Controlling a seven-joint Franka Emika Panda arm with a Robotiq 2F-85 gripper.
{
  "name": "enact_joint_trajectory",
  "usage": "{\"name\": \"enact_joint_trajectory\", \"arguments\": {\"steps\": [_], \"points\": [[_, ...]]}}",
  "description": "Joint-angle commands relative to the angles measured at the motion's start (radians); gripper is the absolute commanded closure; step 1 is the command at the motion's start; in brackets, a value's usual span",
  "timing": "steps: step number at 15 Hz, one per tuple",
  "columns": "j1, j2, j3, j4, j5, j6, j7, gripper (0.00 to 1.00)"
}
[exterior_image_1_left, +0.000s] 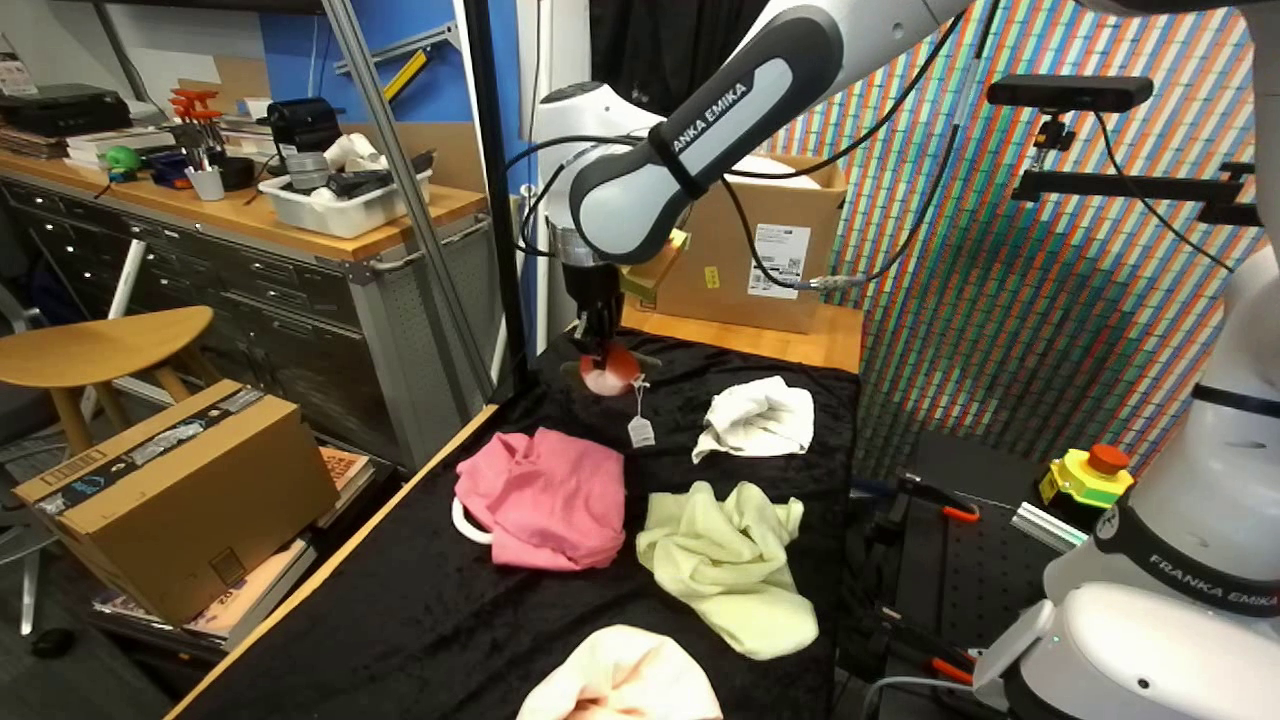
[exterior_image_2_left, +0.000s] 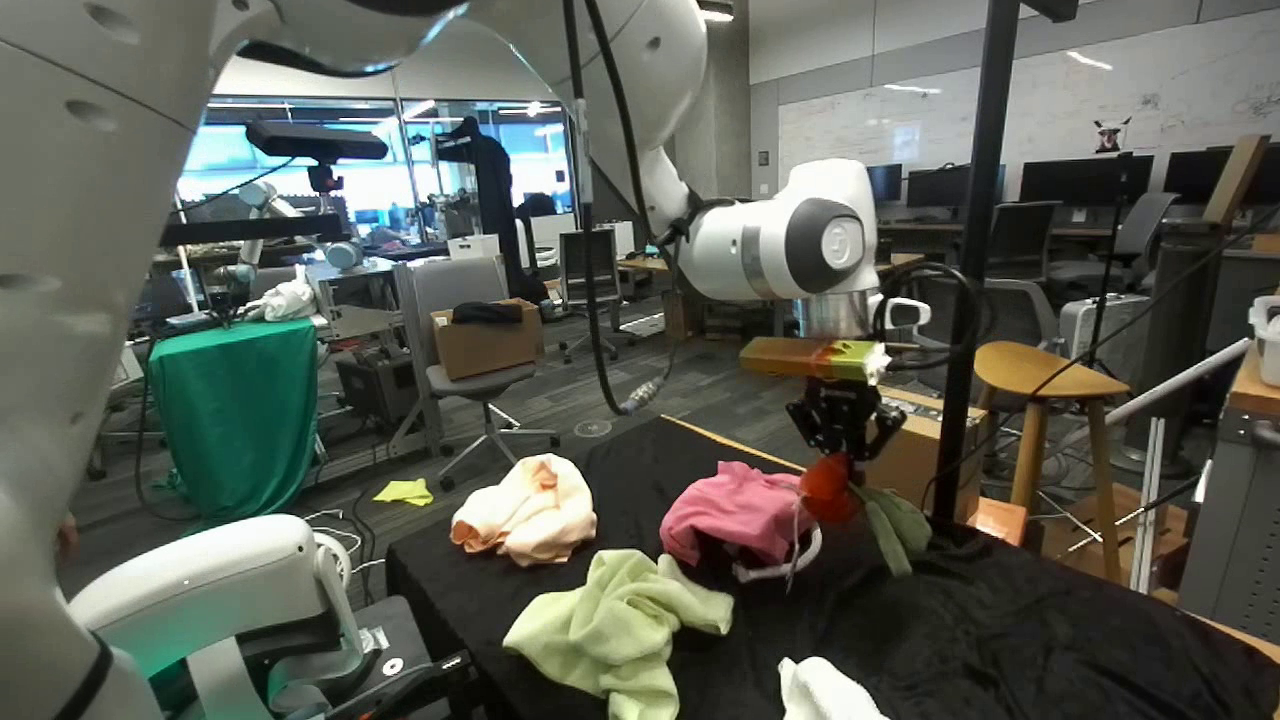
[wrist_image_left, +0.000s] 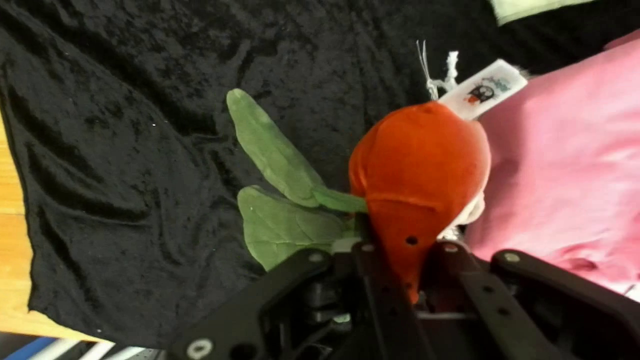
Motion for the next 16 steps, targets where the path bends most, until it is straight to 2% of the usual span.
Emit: {"name": "enact_joint_trajectory", "arguments": {"steps": [1,5,10,16], "points": [[0.042,-0.116,0.031,-0.144,-0.04,0.074,0.016,0.9],[0.078,-0.101,0.058,-0.163,-0.028,0.138,0.065,0.9],[0.142,-0.036,0.008,-0.171,-0.125,0.26,0.222,0.9],[0.166,0.004,-0.008,-0.183,-0.127,0.29,0.276,0.89]]}}
